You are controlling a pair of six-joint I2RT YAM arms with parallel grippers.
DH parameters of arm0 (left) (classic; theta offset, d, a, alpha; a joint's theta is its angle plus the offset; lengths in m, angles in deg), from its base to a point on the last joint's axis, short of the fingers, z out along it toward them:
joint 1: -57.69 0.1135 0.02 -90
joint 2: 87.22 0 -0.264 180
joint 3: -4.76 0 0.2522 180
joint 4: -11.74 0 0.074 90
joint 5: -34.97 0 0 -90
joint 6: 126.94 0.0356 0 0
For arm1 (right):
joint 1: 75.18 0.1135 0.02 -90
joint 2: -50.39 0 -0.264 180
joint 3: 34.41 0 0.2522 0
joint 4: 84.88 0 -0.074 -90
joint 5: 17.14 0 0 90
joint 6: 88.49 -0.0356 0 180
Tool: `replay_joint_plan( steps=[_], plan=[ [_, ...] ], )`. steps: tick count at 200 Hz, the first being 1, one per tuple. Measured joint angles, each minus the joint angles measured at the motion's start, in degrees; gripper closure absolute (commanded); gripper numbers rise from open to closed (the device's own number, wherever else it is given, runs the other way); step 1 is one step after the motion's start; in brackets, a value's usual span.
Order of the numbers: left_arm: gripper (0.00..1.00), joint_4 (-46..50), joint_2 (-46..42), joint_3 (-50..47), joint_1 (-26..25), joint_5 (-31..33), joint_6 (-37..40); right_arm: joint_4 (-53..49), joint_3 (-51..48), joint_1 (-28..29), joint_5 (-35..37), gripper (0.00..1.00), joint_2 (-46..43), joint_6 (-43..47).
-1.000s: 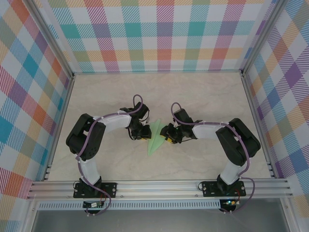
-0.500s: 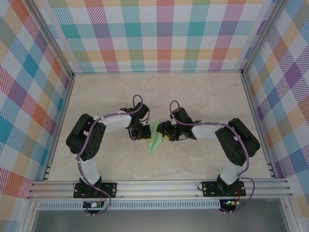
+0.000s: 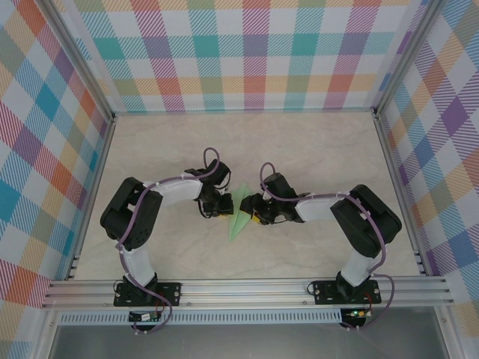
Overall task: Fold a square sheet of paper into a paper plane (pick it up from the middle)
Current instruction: Turn over the paper at the center of the table.
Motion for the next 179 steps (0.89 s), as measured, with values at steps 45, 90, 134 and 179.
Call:
replay_joint_plan(
  steps=[45, 90, 134, 179],
  plan=[
    [0.84, -0.24, -0.11, -0.24, 0.15, -0.22, -0.7, 0.48, 0.02, 0.04, 2.12, 0.46, -0.39, -1.97],
    [0.84, -0.7, -0.33, -0.61, 0.2, -0.35, -0.9, 0.68, 0.94, 1.11, 3.61, 0.5, -0.07, -2.91],
    [0.83, -0.9, -0.37, -0.7, 0.2, -0.35, -0.9, 0.74, 2.93, 1.14, 3.61, 0.49, 1.6, -2.25],
    [0.83, -0.96, -0.46, -0.76, 0.2, -0.37, -0.9, 0.57, 4.28, 1.14, 2.93, 0.6, 4.46, -1.38]
  ],
)
